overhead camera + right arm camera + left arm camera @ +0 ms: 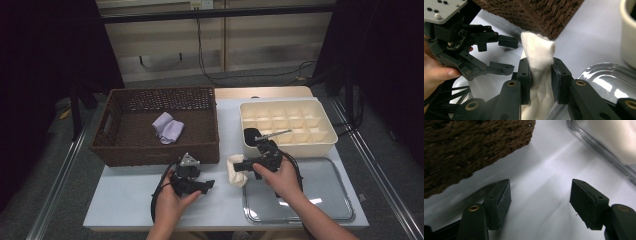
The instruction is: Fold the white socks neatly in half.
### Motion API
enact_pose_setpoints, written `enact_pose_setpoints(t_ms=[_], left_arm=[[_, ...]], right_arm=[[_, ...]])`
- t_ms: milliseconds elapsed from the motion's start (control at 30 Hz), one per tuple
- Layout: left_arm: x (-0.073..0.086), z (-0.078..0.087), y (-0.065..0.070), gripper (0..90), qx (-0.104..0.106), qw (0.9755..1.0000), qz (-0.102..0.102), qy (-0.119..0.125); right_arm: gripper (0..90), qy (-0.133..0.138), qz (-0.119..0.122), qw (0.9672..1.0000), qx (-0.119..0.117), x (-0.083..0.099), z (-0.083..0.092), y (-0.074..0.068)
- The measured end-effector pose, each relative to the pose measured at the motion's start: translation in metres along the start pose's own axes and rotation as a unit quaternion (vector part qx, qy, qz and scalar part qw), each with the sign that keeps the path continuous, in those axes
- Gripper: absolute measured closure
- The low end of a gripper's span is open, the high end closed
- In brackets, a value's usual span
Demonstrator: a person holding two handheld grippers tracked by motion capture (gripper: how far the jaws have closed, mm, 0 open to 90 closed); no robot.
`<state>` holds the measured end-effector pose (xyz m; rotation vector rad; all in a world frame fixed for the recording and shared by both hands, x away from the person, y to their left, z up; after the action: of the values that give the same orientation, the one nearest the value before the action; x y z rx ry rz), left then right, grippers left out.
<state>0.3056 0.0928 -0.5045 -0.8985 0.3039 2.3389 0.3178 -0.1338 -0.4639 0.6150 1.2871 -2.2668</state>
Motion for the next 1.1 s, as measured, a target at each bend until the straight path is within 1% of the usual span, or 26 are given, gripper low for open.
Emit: enact_pose_setpoints(t_ms=[67,133,233,267,333,433,533,567,600,667,700,800,833,1000,1067,1100], left_arm=[[0.001,0.000,-0.001,31.6,0.000,1.0000,-0.004,0.004],[0.002,-0.001,-0.001,29.7,-0.005,0.9996,-0.024,0.013],[0.005,-0.002,0.000,27.1,-0.004,0.9990,-0.035,0.028],[0.006,-0.002,0.000,27.0,-0.004,0.9990,-0.033,0.029],[0.007,-0.001,0.000,26.3,-0.006,0.9985,-0.042,0.033],[0.009,-0.002,0.002,24.6,-0.007,0.9983,-0.042,0.040],[0.010,-0.002,0.001,24.2,-0.008,0.9977,-0.047,0.048],[0.010,-0.002,0.002,24.1,-0.006,0.9978,-0.044,0.049],[0.011,-0.002,0.002,24.1,-0.007,0.9976,-0.046,0.050],[0.011,-0.002,0.003,23.8,-0.008,0.9976,-0.046,0.051],[0.011,-0.002,0.003,23.7,-0.012,0.9973,-0.053,0.050],[0.011,-0.002,0.005,23.0,-0.016,0.9970,-0.057,0.049],[0.011,-0.003,0.005,22.7,-0.018,0.9966,-0.062,0.050],[0.011,-0.003,0.006,21.1,-0.019,0.9963,-0.068,0.049],[0.011,-0.003,0.006,20.8,-0.018,0.9964,-0.066,0.050],[0.011,-0.003,0.006,20.7,-0.021,0.9962,-0.068,0.050]], right_arm=[[71.4,-0.002,0.003,1.0000,-0.001,-0.002,0.003,0.000],[71.4,-0.004,0.004,1.0000,0.001,-0.003,0.005,-0.001],[71.4,-0.009,0.007,0.9999,0.005,-0.007,0.010,-0.003],[71.3,-0.011,0.008,0.9999,0.007,-0.008,0.011,-0.003],[71.3,-0.012,0.009,0.9999,0.008,-0.010,0.015,-0.004],[71.3,-0.012,0.011,0.9998,0.012,-0.015,0.022,-0.005],[71.2,-0.011,0.012,0.9998,0.014,-0.018,0.028,-0.006],[71.2,-0.012,0.014,0.9997,0.017,-0.020,0.030,-0.007],[71.2,-0.011,0.015,0.9997,0.018,-0.021,0.032,-0.008],[71.2,-0.012,0.016,0.9996,0.022,-0.023,0.035,-0.008],[71.1,-0.011,0.016,0.9996,0.021,-0.025,0.037,-0.008],[71.1,-0.010,0.016,0.9996,0.021,-0.029,0.042,-0.009],[71.2,-0.008,0.016,0.9996,0.021,-0.032,0.045,-0.010],[71.1,0.000,0.015,0.9996,0.023,-0.043,0.056,-0.011],[71.1,0.003,0.014,0.9995,0.030,-0.047,0.060,-0.010],[71.1,0.005,0.013,0.9994,0.031,-0.049,0.062,-0.009]])
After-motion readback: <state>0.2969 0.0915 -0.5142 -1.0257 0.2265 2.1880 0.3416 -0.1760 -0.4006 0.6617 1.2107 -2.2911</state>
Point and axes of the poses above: each handheld gripper's, and its own axes: z roughly backward along the jaws, x roughly out of its underside, y roughly to its right, the point moved 4 cm from there along -z, roughly forward along the jaws, and after that the axes turned 14 degrees about -x, right-handed, at the moved point
